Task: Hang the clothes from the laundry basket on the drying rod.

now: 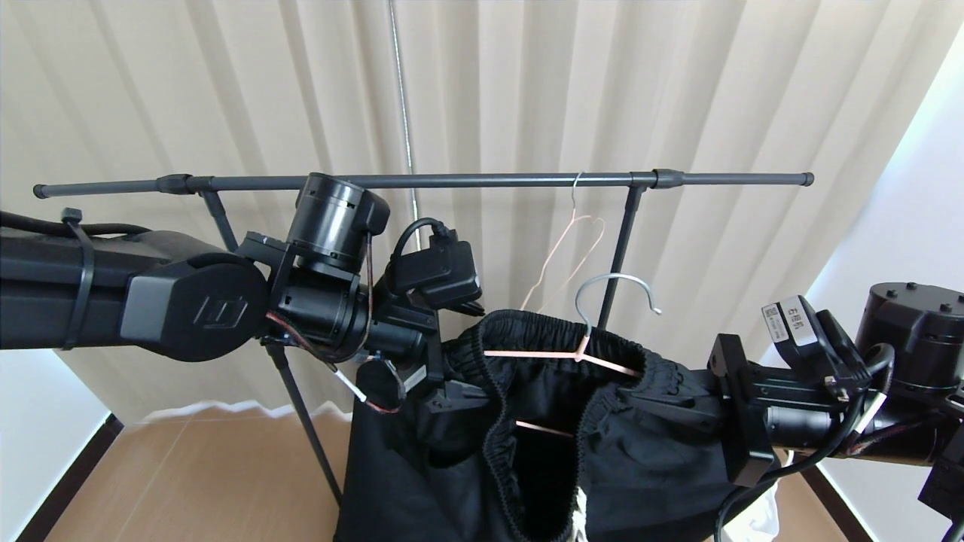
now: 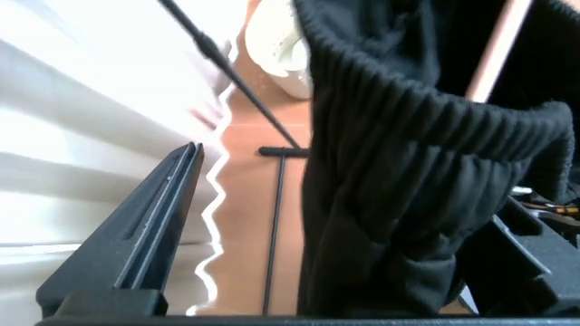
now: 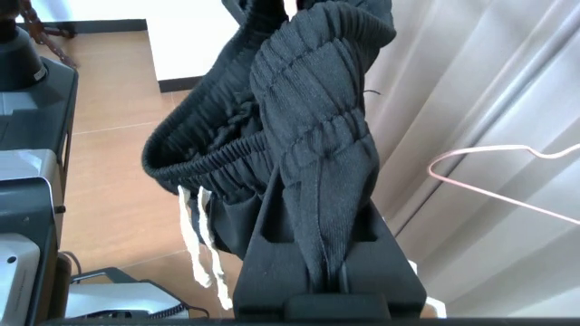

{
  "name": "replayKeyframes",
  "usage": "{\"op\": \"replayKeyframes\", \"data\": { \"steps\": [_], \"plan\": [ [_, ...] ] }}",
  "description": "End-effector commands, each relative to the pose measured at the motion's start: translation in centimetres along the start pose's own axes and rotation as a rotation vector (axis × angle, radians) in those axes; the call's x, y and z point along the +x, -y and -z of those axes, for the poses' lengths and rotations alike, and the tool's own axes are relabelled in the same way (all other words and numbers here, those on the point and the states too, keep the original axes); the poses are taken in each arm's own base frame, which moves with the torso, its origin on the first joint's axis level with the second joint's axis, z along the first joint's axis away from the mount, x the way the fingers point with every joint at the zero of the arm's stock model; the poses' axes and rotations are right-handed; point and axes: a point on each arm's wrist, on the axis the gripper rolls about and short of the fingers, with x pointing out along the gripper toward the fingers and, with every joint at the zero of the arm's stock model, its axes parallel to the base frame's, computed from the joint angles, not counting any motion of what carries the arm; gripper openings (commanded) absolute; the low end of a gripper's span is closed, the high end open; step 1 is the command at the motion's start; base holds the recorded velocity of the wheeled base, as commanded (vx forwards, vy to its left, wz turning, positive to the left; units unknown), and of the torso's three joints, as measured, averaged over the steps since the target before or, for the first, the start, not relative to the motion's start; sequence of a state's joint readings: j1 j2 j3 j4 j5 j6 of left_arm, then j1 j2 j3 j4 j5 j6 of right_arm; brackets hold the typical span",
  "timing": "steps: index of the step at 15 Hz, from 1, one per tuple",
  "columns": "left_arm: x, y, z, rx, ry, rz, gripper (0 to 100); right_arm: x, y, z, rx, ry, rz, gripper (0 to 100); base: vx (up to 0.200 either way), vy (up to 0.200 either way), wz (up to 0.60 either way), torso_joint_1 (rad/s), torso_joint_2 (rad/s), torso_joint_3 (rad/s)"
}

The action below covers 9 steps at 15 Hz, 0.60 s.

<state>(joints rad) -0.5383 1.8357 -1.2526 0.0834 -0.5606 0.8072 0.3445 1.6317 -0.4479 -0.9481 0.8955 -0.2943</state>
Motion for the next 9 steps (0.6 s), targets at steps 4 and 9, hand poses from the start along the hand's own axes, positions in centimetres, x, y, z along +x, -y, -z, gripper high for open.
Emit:
{"op": "replayKeyframes", "data": {
  "steps": [4, 9],
  "plan": [
    [0.39, 1.1, 0.4, -0.011, 0.017, 0.067, 100, -0.01, -0.01, -0.12, -0.003, 0.004, -0.001, 0, 0.0, 0.0, 0.0, 0.0, 0.0, 0.0],
    [0.13, 1.33, 0.34, -0.009, 0.033, 0.082, 0, 0.04, 0.0, 0.04, 0.003, -0.001, -0.003, 0, 0.0, 0.0, 0.0, 0.0, 0.0, 0.0]
  ]
}}
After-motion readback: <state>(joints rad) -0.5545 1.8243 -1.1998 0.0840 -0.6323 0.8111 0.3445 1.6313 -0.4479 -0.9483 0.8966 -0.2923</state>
